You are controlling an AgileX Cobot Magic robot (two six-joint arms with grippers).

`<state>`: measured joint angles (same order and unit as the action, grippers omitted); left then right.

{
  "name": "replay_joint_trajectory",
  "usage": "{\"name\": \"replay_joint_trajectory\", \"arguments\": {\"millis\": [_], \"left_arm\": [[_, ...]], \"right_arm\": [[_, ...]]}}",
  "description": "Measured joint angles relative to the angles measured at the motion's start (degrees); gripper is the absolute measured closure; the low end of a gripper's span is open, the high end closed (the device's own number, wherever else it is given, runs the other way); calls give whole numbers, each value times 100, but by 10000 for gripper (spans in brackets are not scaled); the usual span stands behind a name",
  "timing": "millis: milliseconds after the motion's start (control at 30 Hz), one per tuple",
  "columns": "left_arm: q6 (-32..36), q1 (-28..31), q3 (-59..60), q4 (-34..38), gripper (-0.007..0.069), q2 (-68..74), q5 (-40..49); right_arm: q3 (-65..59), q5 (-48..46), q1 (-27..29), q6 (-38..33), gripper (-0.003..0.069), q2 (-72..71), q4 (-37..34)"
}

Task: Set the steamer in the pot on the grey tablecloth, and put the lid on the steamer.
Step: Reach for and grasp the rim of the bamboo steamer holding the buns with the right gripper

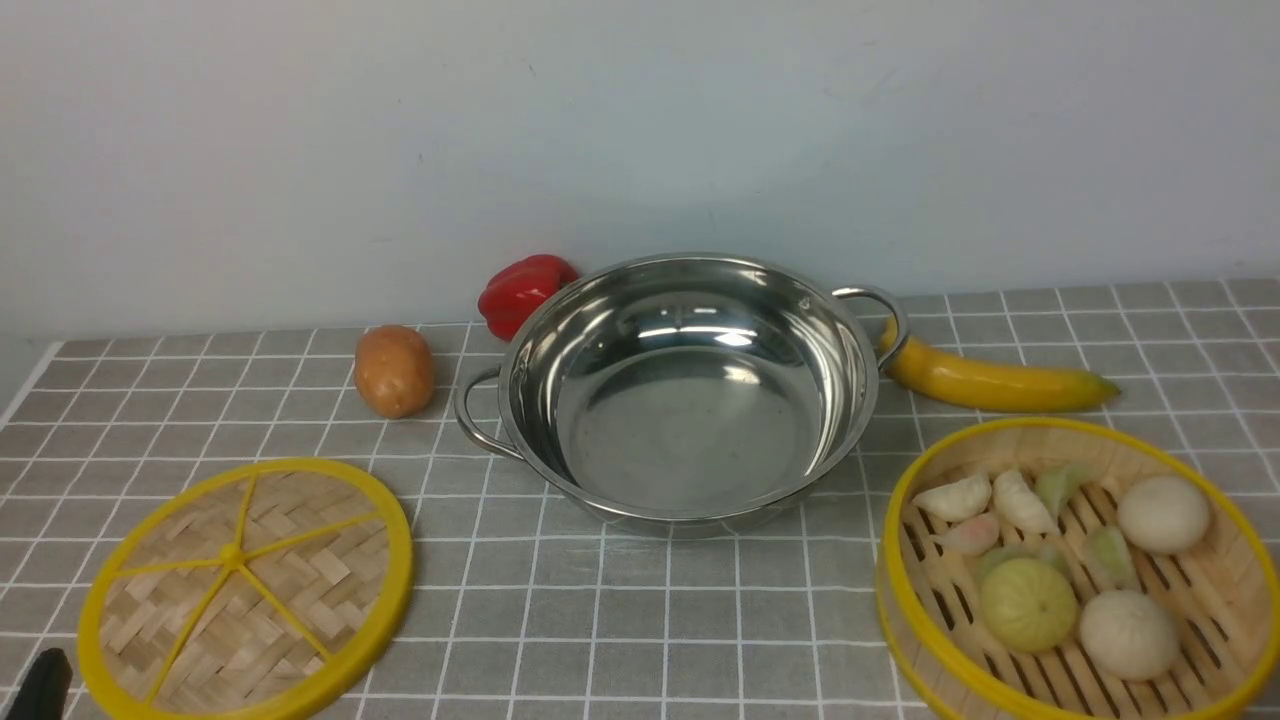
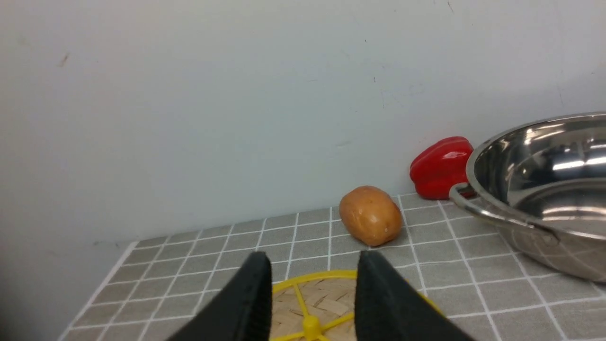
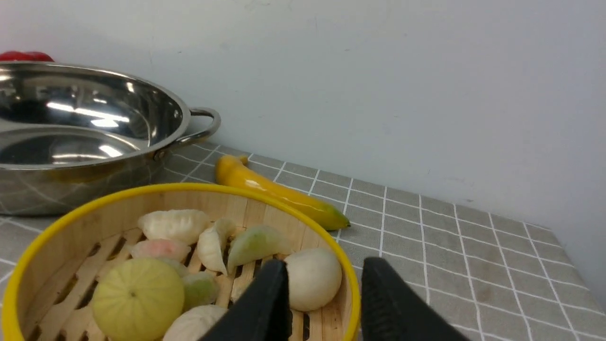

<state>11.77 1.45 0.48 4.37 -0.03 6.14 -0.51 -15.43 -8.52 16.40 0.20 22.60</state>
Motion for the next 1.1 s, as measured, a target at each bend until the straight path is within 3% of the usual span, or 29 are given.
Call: {"name": "replay_joint_trajectory", "arguments": {"millis": [100,200,367,533,933,1000,1100], "left_arm": [[-548,0,0,503,382,0,9],[-1325,0,0,1213,382,0,162],[-2018,0,0,1929,382,0,486],[-2271,0,0,2546,382,0,481],[-2240,0,0,2688,382,0,109],[-2240,0,0,2840,382,0,-291],[-2205,0,1,2801,382,0,-1093]], "right_arm": [[0,63,0,55,416,0,-78],[0,569,0,514,416,0,-780],[0,2069,0,1916,416,0,-2976],[0,2896,0,2503,416,0,-4215],[0,3517,0,2999,416,0,-4148],[39,4078,0,3122,416,0,-3724],[452,3951,0,3136,416,7,-3172]]}}
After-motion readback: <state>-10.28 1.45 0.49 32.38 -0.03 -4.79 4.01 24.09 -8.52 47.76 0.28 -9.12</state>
